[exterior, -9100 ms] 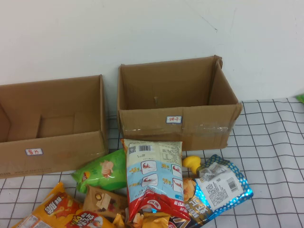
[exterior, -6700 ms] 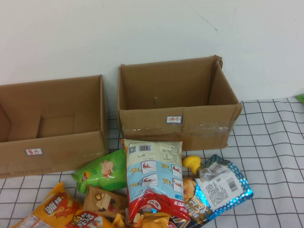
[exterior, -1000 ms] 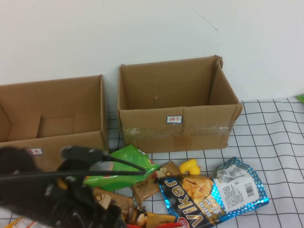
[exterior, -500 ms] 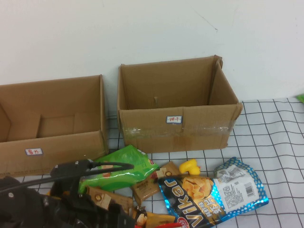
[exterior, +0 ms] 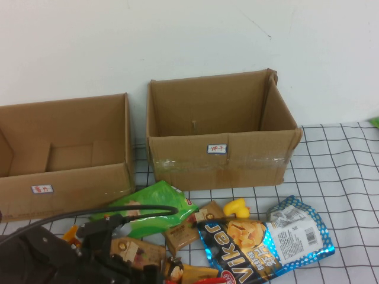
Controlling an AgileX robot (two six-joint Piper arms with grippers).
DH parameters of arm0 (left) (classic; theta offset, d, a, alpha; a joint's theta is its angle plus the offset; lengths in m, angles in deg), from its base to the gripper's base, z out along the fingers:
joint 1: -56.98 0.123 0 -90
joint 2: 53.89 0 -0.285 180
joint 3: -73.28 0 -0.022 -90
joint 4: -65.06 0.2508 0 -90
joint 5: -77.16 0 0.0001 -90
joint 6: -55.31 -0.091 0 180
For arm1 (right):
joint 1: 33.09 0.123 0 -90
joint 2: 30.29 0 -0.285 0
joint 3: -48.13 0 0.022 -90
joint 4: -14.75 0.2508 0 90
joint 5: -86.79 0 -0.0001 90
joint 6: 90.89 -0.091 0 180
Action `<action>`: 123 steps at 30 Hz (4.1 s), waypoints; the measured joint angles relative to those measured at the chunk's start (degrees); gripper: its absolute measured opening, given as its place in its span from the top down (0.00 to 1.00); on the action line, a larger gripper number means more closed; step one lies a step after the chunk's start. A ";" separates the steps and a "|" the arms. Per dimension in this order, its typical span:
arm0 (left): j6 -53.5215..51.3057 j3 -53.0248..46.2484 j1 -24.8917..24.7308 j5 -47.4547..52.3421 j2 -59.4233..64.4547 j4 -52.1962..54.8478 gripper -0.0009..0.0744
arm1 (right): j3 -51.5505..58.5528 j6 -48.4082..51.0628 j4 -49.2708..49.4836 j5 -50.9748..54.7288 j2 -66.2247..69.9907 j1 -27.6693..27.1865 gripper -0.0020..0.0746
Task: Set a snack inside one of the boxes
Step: Pick up the potato chip
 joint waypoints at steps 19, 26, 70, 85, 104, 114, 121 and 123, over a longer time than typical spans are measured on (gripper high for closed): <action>-15.00 0.10 0.00 3.56 8.29 -16.86 0.33 | 0.00 0.83 0.25 0.00 0.00 0.00 0.98; -19.15 0.10 0.00 3.67 8.99 -20.13 0.84 | 0.00 0.83 0.48 0.00 0.00 0.00 0.98; -33.27 21.09 19.31 19.74 -2.06 -21.61 0.99 | 0.00 1.46 0.65 0.00 0.00 0.00 0.98; -21.21 35.68 27.79 26.31 -7.06 1.39 0.99 | 0.00 1.46 0.65 0.00 0.00 0.00 0.98; 1.42 35.68 10.26 10.06 11.34 20.48 0.07 | 0.00 1.67 0.65 0.00 0.00 0.00 0.98; -11.28 38.77 10.26 7.95 20.32 5.82 0.07 | 0.00 1.94 0.65 0.00 0.00 0.00 0.98; -7.24 44.28 10.23 14.86 24.31 15.44 0.07 | 0.00 2.16 0.74 0.00 0.00 0.00 0.98; -5.43 45.76 10.23 18.08 24.41 19.86 0.07 | 0.00 2.26 0.74 0.00 0.00 0.00 0.98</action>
